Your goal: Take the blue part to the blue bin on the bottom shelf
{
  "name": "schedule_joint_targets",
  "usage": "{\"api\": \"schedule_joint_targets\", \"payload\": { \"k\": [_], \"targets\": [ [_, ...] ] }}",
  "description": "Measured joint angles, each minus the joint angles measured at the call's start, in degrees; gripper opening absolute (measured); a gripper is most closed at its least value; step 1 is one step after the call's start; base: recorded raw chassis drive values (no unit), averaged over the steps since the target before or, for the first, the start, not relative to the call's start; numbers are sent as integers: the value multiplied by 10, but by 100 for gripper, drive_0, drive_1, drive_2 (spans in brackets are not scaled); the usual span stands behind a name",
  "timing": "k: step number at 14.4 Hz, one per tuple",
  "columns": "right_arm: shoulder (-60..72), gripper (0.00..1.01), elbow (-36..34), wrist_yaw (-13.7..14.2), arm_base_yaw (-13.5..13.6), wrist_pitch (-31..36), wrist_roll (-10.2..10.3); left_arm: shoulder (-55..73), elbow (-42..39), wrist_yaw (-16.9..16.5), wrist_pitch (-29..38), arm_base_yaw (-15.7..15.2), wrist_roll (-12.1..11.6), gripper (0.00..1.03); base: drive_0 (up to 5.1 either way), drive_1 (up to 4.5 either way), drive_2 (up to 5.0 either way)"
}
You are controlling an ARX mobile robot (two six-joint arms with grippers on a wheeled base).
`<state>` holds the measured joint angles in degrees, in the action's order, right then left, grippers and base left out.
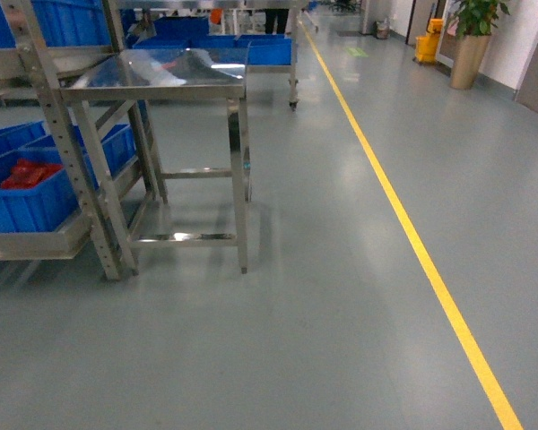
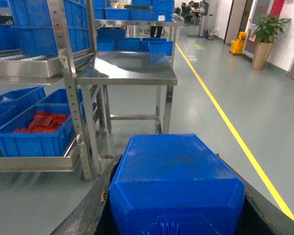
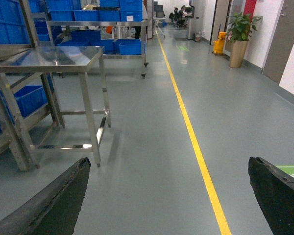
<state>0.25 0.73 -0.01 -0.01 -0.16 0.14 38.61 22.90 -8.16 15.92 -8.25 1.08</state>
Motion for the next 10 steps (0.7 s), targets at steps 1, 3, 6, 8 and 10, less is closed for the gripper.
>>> {"api": "schedule_joint_targets", "payload": {
  "k": [1,3,6,8,10],
  "targets": [
    [0,98,0,0,0,0,0,0,0,0,1,0,0,44,-5,405,-416],
    [0,98,0,0,0,0,0,1,0,0,1,0,0,44,11,422,-399],
    [0,98,0,0,0,-1,0,1,0,0,0,0,0,44,11,422,-399],
    [0,98,0,0,0,-2,0,1,0,0,0,0,0,44,11,422,-399],
    [0,98,0,0,0,-1,0,1,0,0,0,0,0,44,11,422,-399]
  ]
}}
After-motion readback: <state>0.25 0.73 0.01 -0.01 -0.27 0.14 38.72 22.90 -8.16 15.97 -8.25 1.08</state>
